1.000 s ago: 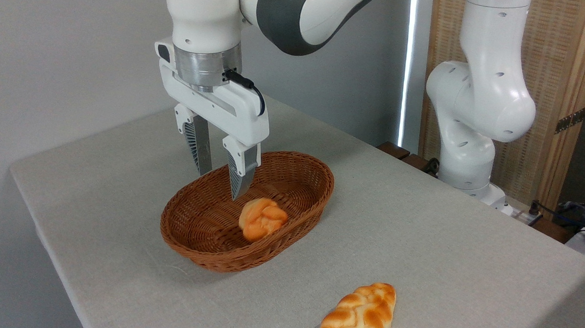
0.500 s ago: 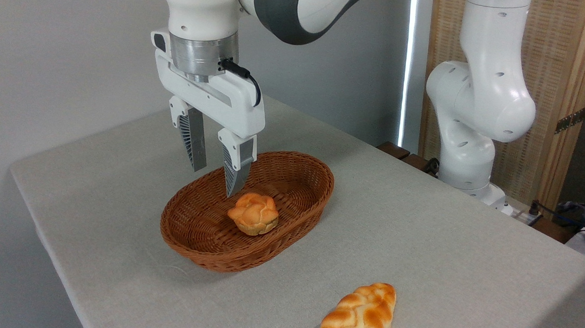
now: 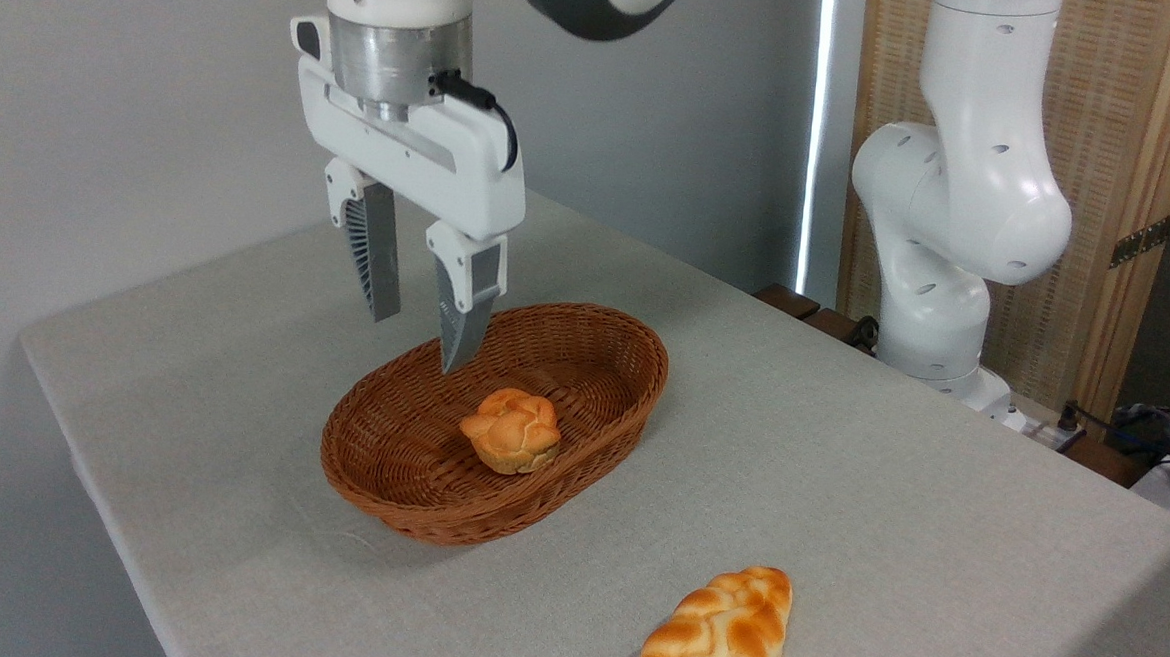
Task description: Put bread into the basket
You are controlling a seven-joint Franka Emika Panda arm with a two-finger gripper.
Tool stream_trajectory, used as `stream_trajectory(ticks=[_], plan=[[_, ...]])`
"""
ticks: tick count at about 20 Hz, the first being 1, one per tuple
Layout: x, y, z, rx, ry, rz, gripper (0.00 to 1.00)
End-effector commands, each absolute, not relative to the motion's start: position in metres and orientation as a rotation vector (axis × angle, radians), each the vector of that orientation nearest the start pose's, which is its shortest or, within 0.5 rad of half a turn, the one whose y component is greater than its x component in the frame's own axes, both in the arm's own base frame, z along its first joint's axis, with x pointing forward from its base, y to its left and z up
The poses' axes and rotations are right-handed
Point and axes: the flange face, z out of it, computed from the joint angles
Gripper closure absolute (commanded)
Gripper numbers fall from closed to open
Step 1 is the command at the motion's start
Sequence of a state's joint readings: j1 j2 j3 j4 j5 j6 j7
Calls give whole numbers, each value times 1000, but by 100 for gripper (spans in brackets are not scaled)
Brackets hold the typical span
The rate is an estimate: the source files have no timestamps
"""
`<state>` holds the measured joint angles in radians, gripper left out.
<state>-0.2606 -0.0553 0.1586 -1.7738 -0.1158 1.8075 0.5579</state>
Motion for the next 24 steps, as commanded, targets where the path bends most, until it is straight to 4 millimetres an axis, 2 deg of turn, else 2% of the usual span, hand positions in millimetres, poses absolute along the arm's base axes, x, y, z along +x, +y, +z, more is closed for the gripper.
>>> stream_trajectory(ticks=[1,6,8,11,16,17,19,22,24], plan=[[547,-40,604,-3061,976,-130,0],[544,-28,611,-2970,1064,-68,0],[544,-13,620,-2975,1045,-80,0],[544,-7,630,-2974,1033,-93,0],[544,-5,631,-2976,1023,-93,0],[544,2,631,-2983,1003,-93,0],[544,-5,631,-2974,1020,-90,0],[544,-3,630,-2972,1012,-86,0],[546,-9,626,-2970,1023,-74,0]])
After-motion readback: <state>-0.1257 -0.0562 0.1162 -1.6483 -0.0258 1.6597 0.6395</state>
